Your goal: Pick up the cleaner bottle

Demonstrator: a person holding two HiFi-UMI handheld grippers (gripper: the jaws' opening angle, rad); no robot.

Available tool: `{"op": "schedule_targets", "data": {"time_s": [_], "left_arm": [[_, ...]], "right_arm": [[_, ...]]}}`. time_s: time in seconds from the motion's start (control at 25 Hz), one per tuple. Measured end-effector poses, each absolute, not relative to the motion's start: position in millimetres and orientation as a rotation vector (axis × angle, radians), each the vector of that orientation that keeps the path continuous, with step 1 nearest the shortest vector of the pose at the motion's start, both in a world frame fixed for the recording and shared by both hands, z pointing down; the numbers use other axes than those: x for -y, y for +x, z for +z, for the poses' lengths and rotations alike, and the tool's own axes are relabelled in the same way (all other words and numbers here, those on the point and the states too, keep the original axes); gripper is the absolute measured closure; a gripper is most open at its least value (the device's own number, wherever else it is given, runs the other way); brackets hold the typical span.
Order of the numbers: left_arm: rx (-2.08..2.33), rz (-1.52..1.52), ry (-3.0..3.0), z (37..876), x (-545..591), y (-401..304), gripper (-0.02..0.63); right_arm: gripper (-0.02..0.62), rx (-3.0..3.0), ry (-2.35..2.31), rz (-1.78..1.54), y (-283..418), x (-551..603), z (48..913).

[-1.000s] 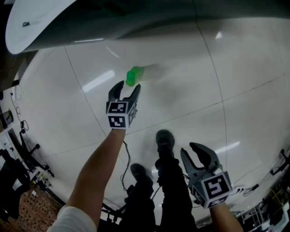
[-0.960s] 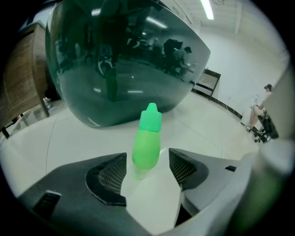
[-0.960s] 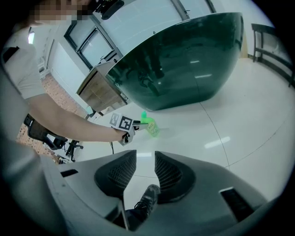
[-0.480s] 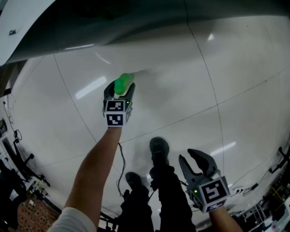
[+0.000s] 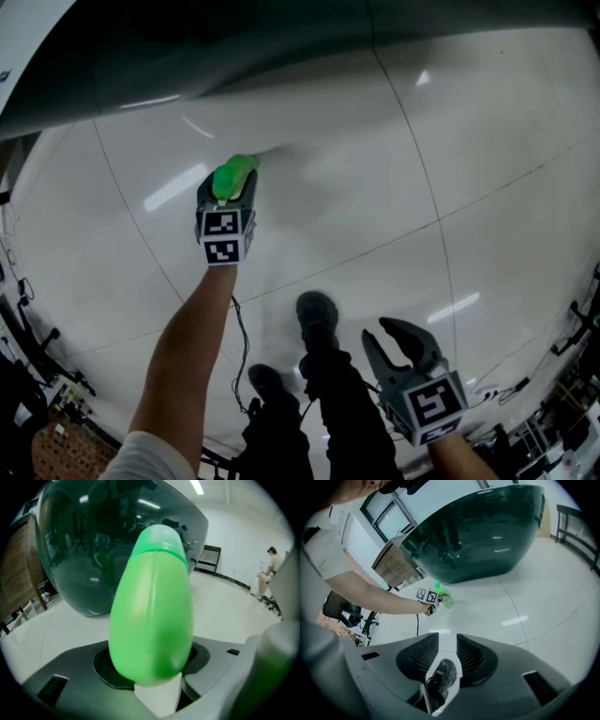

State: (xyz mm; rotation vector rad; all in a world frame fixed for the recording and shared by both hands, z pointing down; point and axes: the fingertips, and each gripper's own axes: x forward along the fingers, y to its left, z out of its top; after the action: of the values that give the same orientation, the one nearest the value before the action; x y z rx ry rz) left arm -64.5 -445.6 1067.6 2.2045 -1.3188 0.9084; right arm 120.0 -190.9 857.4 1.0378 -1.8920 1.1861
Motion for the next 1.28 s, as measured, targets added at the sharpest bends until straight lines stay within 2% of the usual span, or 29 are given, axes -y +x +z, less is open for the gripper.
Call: {"op": "schedule_targets", "data": {"time_s": [0.12,0.28,0.48,0.84,1.28], "left_arm": [[1.334,0.921,2.232,1064.2,452.6,-64.7,0.405],[1.307,0.896,2.226,1062.1,458.4,-66.3,0.424],[1.284,0.858,2.213,1046.4,458.2,-69.9,0.430],[1.283,0.702,2.310,948.0,459.5,-81.2,0.436],[1.263,0.705,2.362,883.3,452.7,-87.1,0.440]], "right_arm": [[0.472,1.890,1.031,1.189,119.2,189.6,859.6],[0.472,1.878,1.021,1.197,119.1,184.9,860.8],[0.472,1.878,1.022,1.193,121.4,185.3,855.1],[0.472,1.940,1.004,1.168,96.4,194.1,820.6],[0.472,1.975,1.026,1.141,85.5,190.1,778.9]]}}
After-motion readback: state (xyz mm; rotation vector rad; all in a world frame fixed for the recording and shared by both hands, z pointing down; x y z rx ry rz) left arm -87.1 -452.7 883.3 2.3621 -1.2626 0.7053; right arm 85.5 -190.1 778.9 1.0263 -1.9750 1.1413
